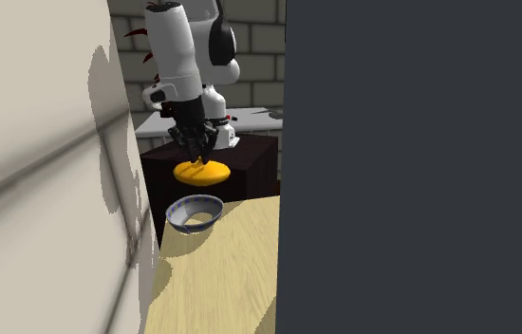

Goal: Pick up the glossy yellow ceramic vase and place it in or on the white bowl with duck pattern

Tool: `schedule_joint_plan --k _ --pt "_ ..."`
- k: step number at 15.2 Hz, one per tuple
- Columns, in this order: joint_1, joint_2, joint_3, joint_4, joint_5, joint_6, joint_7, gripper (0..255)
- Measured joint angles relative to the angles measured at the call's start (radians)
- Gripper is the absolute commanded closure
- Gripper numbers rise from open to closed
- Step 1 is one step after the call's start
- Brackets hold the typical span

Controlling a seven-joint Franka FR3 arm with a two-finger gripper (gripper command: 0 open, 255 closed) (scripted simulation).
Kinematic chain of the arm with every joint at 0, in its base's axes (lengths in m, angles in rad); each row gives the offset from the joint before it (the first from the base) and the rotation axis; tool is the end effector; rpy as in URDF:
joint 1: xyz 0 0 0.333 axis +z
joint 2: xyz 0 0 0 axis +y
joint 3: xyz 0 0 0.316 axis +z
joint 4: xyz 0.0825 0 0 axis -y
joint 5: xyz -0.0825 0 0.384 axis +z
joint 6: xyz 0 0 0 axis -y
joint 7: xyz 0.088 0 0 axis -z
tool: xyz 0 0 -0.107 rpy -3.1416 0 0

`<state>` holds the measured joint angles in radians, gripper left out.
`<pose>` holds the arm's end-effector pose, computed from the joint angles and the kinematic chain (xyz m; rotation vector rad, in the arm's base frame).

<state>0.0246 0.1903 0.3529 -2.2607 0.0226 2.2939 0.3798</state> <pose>0.4828 0.1931 0.2709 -3.1089 0.0304 0.2582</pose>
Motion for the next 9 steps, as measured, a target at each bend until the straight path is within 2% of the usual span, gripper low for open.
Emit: schedule_joint_plan --k 3,9 --pt "-0.043 -0.043 -0.024 -0.029 0.011 -0.015 -0.073 255" --pt "-0.045 0.003 -0.033 -0.049 -0.008 0.048 -0.075 255"
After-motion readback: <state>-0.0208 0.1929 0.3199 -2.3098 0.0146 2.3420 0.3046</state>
